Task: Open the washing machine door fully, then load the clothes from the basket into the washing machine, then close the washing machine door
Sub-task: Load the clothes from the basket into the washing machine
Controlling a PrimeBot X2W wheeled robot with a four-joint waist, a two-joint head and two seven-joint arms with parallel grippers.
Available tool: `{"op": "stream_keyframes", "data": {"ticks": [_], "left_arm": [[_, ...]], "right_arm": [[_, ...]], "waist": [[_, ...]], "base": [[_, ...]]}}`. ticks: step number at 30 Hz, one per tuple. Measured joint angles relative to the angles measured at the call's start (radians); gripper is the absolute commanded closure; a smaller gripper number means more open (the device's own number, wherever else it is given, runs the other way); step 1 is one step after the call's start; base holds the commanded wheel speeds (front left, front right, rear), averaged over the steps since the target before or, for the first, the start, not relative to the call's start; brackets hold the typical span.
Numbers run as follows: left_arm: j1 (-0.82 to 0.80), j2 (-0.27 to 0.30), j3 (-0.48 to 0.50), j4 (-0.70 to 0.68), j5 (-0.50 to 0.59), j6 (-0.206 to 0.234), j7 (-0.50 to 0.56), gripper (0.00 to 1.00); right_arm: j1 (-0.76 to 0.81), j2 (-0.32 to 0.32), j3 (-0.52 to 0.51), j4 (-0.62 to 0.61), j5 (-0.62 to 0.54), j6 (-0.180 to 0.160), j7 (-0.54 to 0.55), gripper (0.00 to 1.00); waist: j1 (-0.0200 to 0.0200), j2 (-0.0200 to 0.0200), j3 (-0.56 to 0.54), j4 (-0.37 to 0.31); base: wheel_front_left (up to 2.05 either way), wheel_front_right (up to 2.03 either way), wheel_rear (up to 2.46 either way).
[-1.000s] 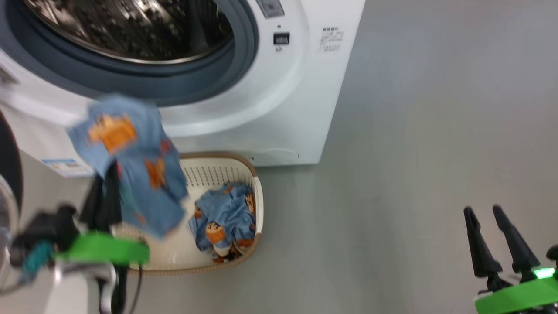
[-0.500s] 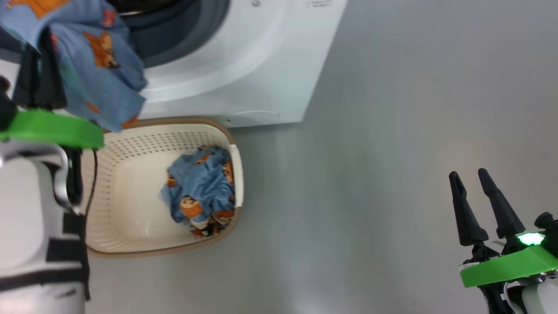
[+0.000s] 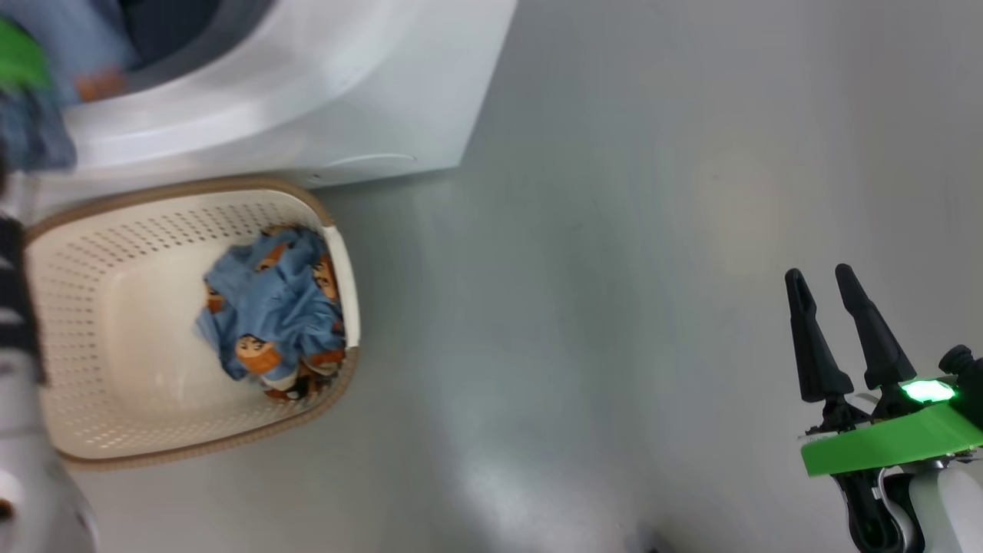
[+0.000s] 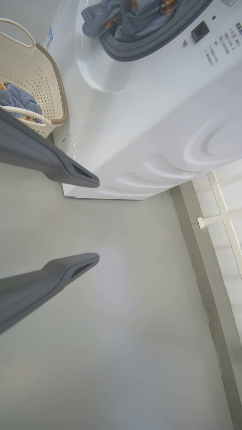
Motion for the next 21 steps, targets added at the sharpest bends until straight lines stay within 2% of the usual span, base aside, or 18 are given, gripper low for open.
{"op": "stream_keyframes", "data": {"ticks": [4, 5, 7, 8, 12, 21], "left_arm": [[-0.082, 0.027, 0.007, -0.052, 0.009, 0.014, -0.001, 1.0], [-0.087, 0.032, 0.007, -0.06, 0.02, 0.021, -0.001, 0.9], [-0.089, 0.038, 0.014, -0.045, 0.03, 0.03, -0.001, 0.49], [-0.087, 0.04, 0.013, -0.024, 0.035, 0.035, -0.001, 0.0], [-0.085, 0.051, 0.014, 0.011, 0.043, 0.044, -0.001, 0.0], [-0.051, 0.05, 0.018, 0.012, 0.039, 0.054, -0.001, 0.0]], "right_arm": [[-0.025, 0.01, -0.002, -0.005, 0.007, 0.0, 0.0, 0.0], [-0.033, 0.011, -0.001, -0.005, 0.007, 0.0, 0.0, 0.0], [-0.038, 0.012, 0.0, -0.006, 0.007, 0.0, 0.0, 0.0], [-0.038, 0.013, 0.0, -0.005, 0.007, 0.0, 0.0, 0.0], [-0.038, 0.016, 0.002, -0.005, 0.007, 0.0, 0.0, 0.0], [-0.038, 0.015, 0.001, -0.005, 0.007, 0.0, 0.0, 0.0]], "waist": [[0.0, 0.0, 0.032, -0.025], [0.0, 0.0, 0.038, -0.031], [0.0, 0.0, 0.048, -0.043], [0.0, 0.0, 0.051, -0.048], [0.0, 0.0, 0.058, -0.062], [-0.0001, -0.0001, 0.054, -0.048]], "base": [[0.0, 0.0, 0.0], [0.0, 0.0, 0.0], [0.0, 0.0, 0.0], [0.0, 0.0, 0.0], [0.0, 0.0, 0.0], [0.0, 0.0, 0.0]]}}
